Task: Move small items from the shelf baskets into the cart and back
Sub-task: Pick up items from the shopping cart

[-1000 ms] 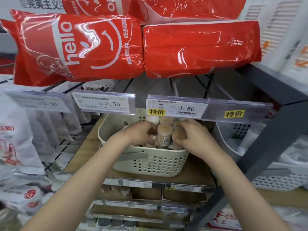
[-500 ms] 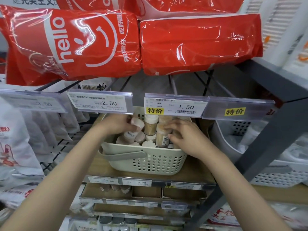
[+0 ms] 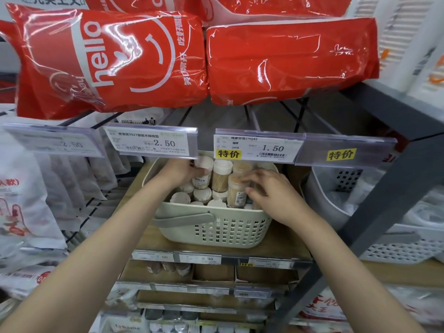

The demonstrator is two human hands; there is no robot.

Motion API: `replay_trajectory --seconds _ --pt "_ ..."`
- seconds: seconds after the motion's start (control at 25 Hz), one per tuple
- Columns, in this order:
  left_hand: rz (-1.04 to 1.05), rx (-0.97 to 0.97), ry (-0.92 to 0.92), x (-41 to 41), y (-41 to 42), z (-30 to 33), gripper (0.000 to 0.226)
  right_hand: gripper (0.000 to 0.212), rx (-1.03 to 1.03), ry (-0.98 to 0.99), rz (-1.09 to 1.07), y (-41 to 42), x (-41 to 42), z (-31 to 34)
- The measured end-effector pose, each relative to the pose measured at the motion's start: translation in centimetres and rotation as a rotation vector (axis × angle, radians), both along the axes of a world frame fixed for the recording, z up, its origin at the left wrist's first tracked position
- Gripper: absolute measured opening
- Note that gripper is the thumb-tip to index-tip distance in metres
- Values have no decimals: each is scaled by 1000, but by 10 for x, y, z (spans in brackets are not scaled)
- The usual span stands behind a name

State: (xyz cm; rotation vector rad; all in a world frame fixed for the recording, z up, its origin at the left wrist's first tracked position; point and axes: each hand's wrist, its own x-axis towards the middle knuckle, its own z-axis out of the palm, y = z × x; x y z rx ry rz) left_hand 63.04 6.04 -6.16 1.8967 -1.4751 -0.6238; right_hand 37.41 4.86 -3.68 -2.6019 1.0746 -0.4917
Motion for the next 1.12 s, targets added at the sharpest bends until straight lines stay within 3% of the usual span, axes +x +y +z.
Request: replay_trajectory --seconds 0.16,0.4,0.8,0.92,1.12 --pt "-33 -11 -20 -1 -2 1 54 30 7 -11 -3 2 0 1" --pt "-36 12 12 -6 -5 0 52 30 5 -16 -12 3 0 1" --pt "79 114 -255 -28 31 34 33 29 -1 -83 -5 11 -5 7" --pt "133 41 -420 -45 73 47 39 29 -35 -118 11 28 -17 12" --pt "-51 -242 -525 -118 152 42 42 37 -283 -119 42 97 -81 7"
